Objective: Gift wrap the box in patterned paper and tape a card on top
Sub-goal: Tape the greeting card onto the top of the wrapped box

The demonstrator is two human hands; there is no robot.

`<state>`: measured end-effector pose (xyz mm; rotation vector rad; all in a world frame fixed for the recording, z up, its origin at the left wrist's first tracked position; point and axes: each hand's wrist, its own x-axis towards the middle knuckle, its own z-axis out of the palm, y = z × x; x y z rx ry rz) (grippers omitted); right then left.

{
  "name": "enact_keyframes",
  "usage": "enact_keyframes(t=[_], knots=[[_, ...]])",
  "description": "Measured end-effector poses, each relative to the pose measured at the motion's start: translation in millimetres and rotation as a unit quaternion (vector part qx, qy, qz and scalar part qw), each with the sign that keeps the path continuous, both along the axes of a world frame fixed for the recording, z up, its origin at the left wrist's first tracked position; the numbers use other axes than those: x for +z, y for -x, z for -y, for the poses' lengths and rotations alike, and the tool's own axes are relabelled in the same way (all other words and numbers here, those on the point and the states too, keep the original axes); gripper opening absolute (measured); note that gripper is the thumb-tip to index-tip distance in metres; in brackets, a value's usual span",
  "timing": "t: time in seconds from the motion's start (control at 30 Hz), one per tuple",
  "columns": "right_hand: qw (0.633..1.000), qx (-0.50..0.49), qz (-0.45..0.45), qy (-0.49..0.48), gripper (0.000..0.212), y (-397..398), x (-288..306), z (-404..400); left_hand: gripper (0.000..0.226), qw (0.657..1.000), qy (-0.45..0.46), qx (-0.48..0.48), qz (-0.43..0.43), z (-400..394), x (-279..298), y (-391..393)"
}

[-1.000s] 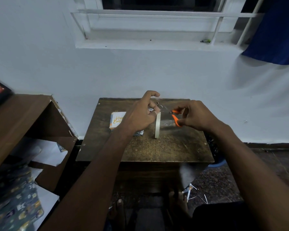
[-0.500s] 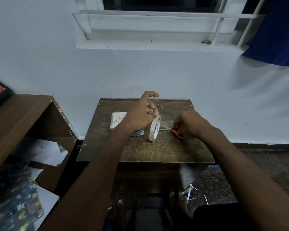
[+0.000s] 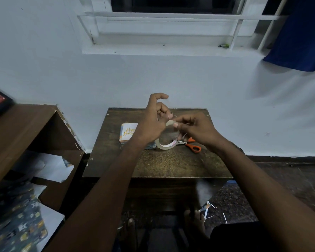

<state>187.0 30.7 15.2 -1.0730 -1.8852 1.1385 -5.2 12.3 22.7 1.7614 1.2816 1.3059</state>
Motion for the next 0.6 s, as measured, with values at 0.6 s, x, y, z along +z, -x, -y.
enact_keyframes(t=[0.6], knots=[[0.990, 0.016, 0.024, -0.140, 0.015, -13.4, 8.8, -5.7, 0.068, 0.995, 0.078, 0.056, 0.020, 2.7, 5.3, 0.4]])
